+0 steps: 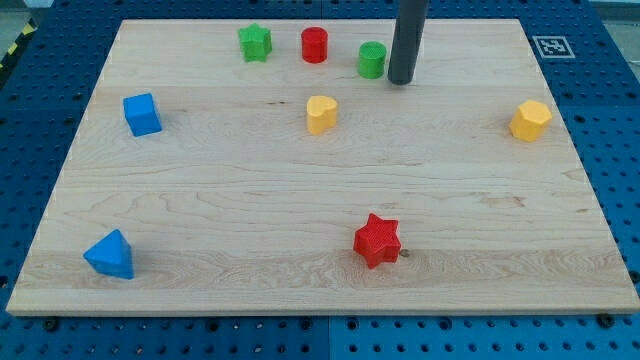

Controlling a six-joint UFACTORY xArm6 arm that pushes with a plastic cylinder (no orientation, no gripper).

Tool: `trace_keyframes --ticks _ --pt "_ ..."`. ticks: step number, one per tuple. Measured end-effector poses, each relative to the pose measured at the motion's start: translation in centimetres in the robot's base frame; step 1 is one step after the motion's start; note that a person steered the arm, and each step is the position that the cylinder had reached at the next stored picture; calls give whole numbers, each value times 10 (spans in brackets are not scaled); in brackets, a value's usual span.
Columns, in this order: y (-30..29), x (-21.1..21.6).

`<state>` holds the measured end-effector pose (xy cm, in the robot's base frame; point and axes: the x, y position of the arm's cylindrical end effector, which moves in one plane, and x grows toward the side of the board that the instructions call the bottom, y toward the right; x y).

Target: Place the green circle beside the red circle

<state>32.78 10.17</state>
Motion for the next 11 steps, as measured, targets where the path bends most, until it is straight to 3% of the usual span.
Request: trace_keyframes --ticks 7,8,9,11 --pt "-45 -25" --pt "-40 12" --pt "-34 84" --pt "-122 145"
